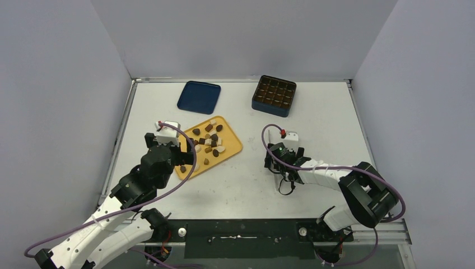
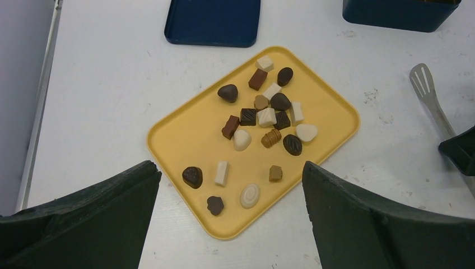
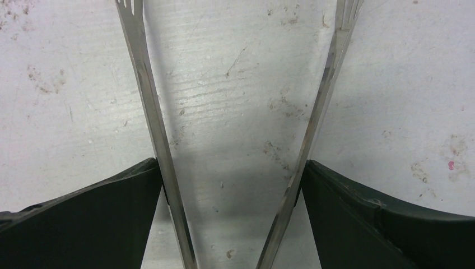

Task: Pack the chocolate
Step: Pick up the clamp at the center of the board, then pick up the fake chocolate from the plate.

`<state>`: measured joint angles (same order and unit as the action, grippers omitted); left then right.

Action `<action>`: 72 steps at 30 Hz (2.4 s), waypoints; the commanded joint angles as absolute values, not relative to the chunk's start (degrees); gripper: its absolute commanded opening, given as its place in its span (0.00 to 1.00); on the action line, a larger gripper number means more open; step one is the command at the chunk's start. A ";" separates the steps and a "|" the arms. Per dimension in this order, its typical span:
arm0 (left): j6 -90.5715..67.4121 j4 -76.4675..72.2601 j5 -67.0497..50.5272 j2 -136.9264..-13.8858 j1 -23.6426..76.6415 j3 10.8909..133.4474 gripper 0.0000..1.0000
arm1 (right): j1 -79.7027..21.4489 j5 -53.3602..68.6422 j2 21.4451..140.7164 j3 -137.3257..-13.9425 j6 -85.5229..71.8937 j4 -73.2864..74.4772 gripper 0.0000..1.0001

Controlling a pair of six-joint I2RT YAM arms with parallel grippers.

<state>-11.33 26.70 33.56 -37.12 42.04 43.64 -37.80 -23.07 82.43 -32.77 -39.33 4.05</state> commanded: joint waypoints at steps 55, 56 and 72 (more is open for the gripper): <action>-15.36 28.52 37.20 -31.72 41.64 45.13 0.97 | -45.85 -0.44 71.29 -54.70 -19.35 19.61 0.60; -15.38 28.56 38.17 -31.18 41.73 45.17 0.97 | -45.98 -0.51 72.23 -55.55 -18.85 19.67 0.59; -15.64 26.58 45.14 -20.50 40.90 42.48 0.97 | -50.53 0.18 88.04 -68.96 -13.78 23.05 0.57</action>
